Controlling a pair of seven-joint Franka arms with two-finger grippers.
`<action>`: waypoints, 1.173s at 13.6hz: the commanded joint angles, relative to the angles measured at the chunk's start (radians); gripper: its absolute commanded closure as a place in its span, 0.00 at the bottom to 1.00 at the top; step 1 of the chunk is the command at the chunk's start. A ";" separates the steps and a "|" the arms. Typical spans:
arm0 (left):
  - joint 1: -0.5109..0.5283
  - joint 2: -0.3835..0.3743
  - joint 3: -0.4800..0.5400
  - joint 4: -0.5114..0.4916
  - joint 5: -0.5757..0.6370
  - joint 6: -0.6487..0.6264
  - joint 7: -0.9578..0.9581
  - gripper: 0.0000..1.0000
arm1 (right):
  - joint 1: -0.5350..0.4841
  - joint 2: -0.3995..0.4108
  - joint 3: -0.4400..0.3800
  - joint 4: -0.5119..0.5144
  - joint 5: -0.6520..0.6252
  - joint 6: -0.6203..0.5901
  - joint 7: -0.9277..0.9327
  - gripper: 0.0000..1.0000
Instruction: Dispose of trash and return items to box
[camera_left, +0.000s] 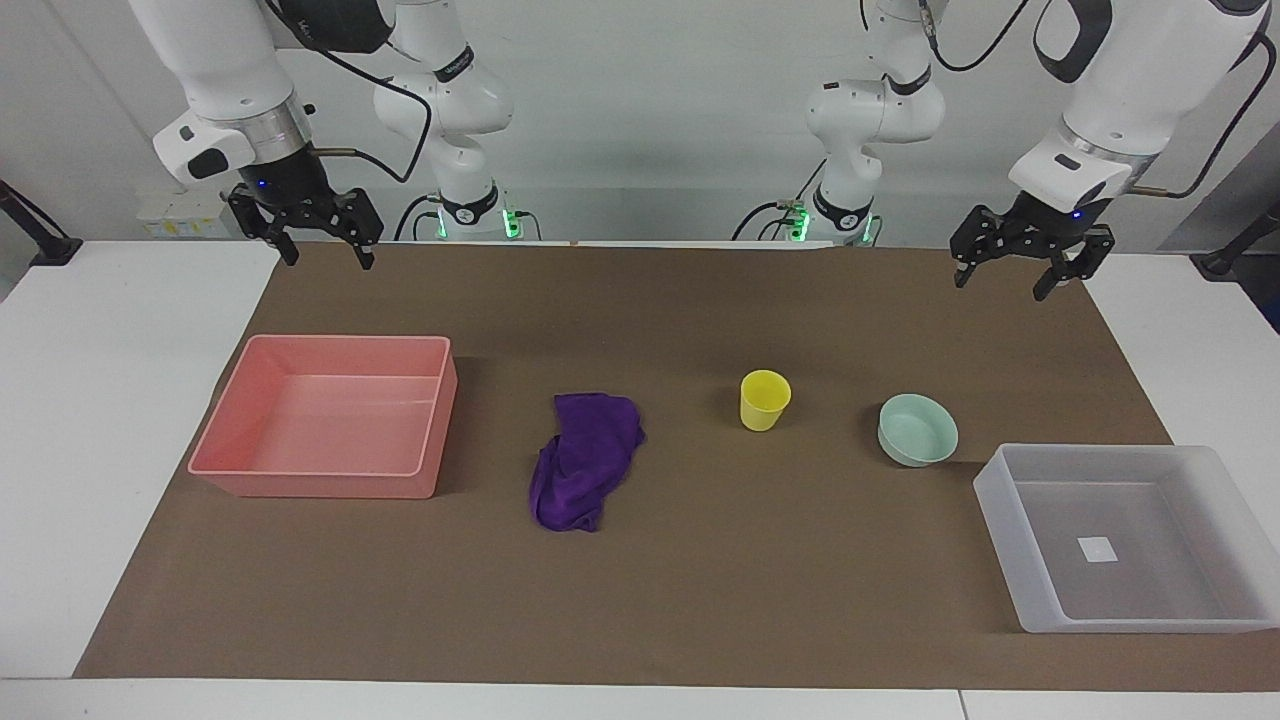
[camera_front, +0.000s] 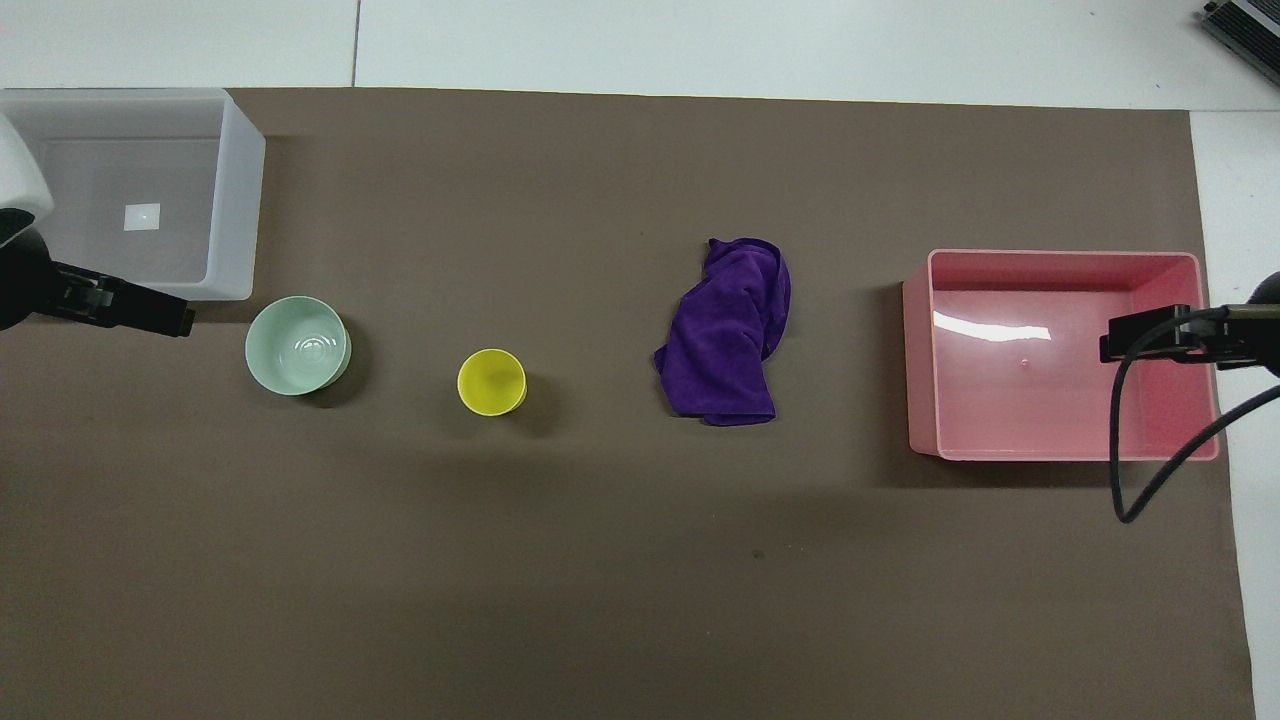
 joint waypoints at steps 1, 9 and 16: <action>-0.006 -0.022 0.005 -0.033 0.016 0.022 0.000 0.00 | -0.001 -0.030 0.005 -0.034 0.001 0.008 0.015 0.00; -0.006 -0.071 0.007 -0.164 0.014 0.139 -0.029 0.00 | 0.062 -0.020 0.005 -0.123 0.010 0.163 0.023 0.00; 0.013 -0.109 0.007 -0.390 0.014 0.349 -0.067 0.00 | 0.155 0.099 0.005 -0.175 0.010 0.416 0.118 0.00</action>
